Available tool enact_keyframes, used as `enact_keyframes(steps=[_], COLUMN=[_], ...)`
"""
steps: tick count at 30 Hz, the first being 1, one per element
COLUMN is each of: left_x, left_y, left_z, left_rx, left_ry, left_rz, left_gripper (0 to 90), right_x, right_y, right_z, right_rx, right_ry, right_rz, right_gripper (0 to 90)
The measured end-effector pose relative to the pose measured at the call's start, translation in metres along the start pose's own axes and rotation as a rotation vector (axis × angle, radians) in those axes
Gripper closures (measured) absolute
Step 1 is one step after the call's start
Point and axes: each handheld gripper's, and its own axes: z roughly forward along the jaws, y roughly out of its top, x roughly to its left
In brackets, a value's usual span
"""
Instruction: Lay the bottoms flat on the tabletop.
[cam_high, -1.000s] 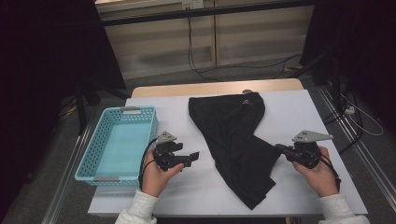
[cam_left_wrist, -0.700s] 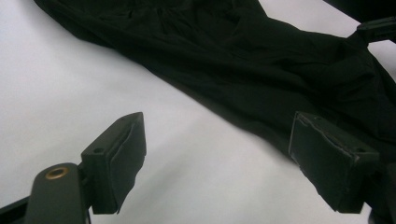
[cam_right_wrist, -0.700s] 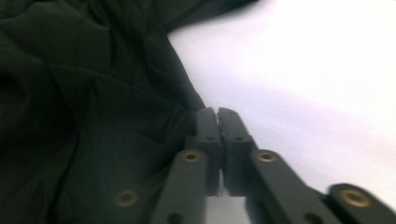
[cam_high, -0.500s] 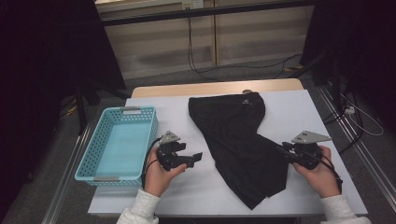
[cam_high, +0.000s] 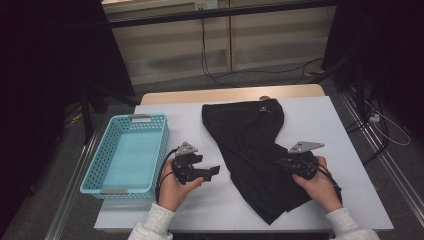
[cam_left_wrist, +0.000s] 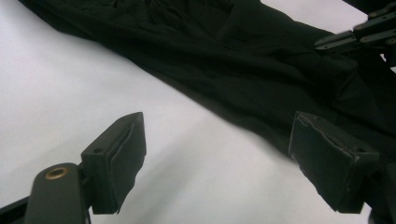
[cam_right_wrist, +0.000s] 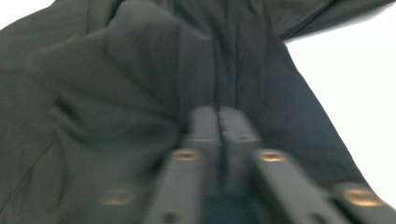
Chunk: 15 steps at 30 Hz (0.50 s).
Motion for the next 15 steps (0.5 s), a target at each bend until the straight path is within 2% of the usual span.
enact_keyframes(steps=[3,6,11,12,13,14,15], left_x=[-0.001,-0.002,-0.006,-0.007,-0.008,-0.009,-0.010], left_y=[0.000,0.003,0.006,0.006,0.006,0.007,0.007], left_z=[0.001,0.000,0.005,0.006,0.008,0.009,0.010], left_rx=[-0.004,-0.015,-0.011,-0.008,-0.004,-0.005,-0.003], left_ry=[-0.005,-0.010,-0.027,-0.029,-0.032,-0.035,-0.036], left_rz=[-0.004,-0.001,0.013,0.014,0.019,0.021,0.021], left_gripper=[18.8,18.8,18.4,18.2,18.1,18.1,18.1], right_x=[-0.002,-0.013,-0.033,-0.036,-0.037,-0.035,-0.032], right_y=[-0.003,-0.010,-0.028,-0.030,-0.031,-0.030,-0.029], right_z=[-0.004,-0.013,-0.033,-0.036,-0.037,-0.039,-0.040], right_rx=[0.003,-0.001,-0.025,-0.036,-0.058,-0.075,-0.078], right_ry=[-0.009,-0.032,-0.131,-0.138,-0.130,-0.144,-0.149], right_rz=[0.008,0.038,0.066,0.080,0.094,0.095,0.082], right_gripper=[90.0,90.0,90.0,88.3,81.9,76.6,75.4])
